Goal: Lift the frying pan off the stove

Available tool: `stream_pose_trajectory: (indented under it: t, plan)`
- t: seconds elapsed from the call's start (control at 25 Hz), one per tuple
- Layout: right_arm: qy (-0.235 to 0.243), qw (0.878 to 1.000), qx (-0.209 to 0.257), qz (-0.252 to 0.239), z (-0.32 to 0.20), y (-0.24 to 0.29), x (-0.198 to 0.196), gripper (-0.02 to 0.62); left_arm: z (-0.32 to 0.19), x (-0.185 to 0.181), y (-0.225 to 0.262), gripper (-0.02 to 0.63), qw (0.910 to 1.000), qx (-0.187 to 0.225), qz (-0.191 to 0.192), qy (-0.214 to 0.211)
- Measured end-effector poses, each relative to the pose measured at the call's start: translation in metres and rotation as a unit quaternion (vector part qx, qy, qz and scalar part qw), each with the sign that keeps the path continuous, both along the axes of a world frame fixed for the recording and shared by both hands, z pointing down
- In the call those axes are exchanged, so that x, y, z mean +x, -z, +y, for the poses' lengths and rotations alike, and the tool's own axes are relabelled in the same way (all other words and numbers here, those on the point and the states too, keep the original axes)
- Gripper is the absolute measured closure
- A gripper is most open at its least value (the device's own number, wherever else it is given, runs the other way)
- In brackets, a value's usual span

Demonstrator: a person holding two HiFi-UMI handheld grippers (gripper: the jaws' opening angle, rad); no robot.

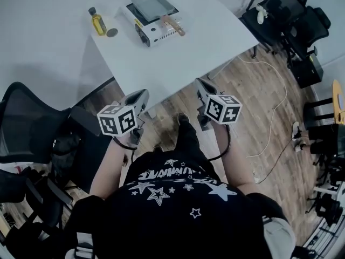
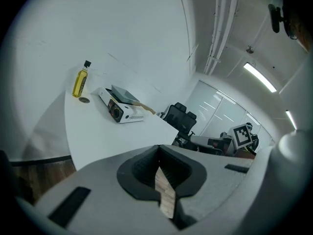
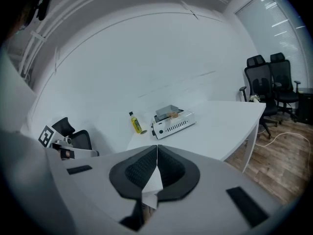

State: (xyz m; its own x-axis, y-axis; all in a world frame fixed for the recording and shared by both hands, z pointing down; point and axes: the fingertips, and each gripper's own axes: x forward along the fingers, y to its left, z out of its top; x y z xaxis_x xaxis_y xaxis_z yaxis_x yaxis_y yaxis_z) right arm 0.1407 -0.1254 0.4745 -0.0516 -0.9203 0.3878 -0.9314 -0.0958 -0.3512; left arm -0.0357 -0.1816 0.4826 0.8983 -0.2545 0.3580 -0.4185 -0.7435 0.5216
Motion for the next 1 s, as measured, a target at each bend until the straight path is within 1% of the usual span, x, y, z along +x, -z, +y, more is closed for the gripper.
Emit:
stream_pose_trajectory:
  t: [0.16, 0.36, 0.56, 0.8, 1.0]
  plan:
    - [0.011, 1.000, 0.009, -0.015, -0.031, 0.000, 0.027, 0.588, -0.021, 0.020, 0.002, 0.598, 0.9997, -0.001, -0.001, 0.023]
    - [0.038, 0.999, 0.007, -0.021, -0.074, -0.001, 0.064, 0.588, -0.051, 0.051, 0.008, 0.598, 0.9987, 0.001, 0.000, 0.052]
    - [0.058, 0.998, 0.014, -0.026, -0.119, 0.002, 0.096, 0.588, -0.085, 0.074, 0.009, 0.598, 0.9966, -0.001, -0.001, 0.083]
    - [0.079, 0.996, 0.011, -0.034, -0.159, 0.003, 0.124, 0.588, -0.110, 0.103, 0.011, 0.598, 0.9945, -0.005, -0.003, 0.105]
    - [0.104, 0.994, 0.012, -0.039, -0.185, 0.004, 0.139, 0.588, -0.125, 0.129, 0.014, 0.598, 0.9933, -0.011, 0.004, 0.115]
